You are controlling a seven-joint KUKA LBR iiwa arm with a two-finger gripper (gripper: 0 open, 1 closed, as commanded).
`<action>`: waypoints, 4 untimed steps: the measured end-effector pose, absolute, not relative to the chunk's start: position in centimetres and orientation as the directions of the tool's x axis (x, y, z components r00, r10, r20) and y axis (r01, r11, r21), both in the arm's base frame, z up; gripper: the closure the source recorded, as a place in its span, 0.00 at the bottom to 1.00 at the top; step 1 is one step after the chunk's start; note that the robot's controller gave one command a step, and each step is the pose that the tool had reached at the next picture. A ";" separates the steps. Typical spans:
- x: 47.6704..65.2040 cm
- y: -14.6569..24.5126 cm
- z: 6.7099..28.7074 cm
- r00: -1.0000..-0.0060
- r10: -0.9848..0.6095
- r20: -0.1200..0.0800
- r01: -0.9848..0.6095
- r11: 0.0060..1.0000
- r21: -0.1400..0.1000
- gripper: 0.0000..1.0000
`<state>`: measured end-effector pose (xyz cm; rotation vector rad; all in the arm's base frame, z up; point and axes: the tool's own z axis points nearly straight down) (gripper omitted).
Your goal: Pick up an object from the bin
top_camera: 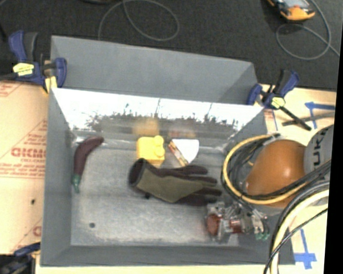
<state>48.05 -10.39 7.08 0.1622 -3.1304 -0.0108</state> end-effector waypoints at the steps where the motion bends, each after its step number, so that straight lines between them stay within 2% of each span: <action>1: 48.1 -10.4 7.1 -0.995 -0.101 0.007 -0.101 0.995 0.007 1.00; 3: 48.1 -10.4 7.1 -0.995 -0.098 0.007 -0.098 0.995 0.008 1.00; 4: 47.6 -11.0 19.7 -0.996 -0.091 0.005 -0.091 0.996 0.007 1.00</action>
Offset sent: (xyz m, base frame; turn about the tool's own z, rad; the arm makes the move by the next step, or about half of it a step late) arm 0.0000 0.0000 0.0000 0.0000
